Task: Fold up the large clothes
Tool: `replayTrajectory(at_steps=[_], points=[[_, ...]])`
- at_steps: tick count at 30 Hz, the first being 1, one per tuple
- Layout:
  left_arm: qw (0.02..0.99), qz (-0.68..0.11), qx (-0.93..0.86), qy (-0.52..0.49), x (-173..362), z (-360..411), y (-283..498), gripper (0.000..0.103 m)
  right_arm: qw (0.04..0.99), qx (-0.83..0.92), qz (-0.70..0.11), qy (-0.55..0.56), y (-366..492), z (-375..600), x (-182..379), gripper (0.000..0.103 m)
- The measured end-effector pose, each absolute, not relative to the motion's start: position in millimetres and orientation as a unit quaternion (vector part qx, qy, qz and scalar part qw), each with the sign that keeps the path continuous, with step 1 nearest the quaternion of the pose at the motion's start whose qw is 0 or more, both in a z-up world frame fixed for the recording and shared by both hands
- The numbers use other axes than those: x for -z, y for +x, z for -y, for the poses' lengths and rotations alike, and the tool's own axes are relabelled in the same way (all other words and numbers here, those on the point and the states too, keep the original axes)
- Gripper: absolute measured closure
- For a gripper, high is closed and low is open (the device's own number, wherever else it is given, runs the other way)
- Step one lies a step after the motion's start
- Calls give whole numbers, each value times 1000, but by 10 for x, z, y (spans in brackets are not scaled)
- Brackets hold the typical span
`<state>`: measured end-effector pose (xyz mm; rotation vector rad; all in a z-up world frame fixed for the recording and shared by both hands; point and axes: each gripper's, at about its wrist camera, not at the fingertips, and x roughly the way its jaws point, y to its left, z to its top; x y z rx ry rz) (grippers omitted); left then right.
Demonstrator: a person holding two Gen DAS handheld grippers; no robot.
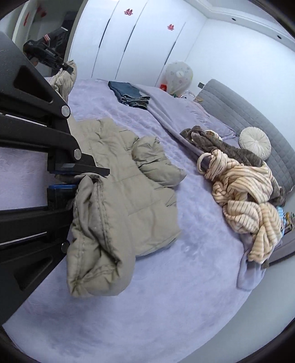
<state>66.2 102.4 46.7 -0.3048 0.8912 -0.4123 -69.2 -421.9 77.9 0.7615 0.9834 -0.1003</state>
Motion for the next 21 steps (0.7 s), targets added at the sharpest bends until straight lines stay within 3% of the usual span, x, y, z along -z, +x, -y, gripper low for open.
replayTrajectory(at_steps=[8, 16, 21], points=[[870, -453, 130, -142, 202, -654, 1871, 89, 806, 49, -504, 305, 655, 4473, -194, 97], [857, -502, 90, -76, 1357, -280, 2601, 89, 787, 94, -511, 332, 1184, 4610, 932, 97], [860, -500, 74, -66, 1799, -247, 2796, 89, 785, 84, -512, 339, 1397, 4686, 1353, 97]])
